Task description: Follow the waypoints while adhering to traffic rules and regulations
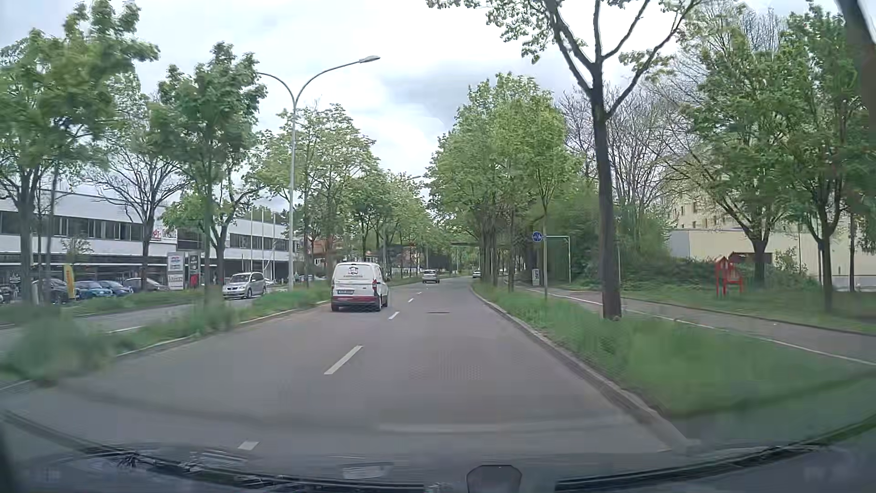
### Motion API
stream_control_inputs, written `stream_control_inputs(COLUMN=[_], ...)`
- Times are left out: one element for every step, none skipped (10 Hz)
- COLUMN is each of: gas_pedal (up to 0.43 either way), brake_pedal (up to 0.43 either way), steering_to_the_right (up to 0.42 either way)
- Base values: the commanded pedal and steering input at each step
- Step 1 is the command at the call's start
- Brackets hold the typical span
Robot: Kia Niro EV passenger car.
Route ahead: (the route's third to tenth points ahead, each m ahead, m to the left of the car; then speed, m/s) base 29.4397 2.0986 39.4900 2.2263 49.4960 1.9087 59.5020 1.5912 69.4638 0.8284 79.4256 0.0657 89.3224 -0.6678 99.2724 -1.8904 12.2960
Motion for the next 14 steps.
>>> stream_control_inputs(gas_pedal=[0.0,0.0,0.028,0.039,0.047,0.059,0.059,0.059,0.059,0.059,0.067,0.067,0.067,0.067], brake_pedal=[0.0,0.0,0.0,0.0,0.0,0.0,0.0,0.0,0.0,0.0,0.0,0.0,0.0,0.0], steering_to_the_right=[-0.006,-0.006,-0.006,-0.006,-0.006,-0.005,-0.004,-0.004,-0.003,-0.003,-0.002,-0.002,-0.001,0.0])
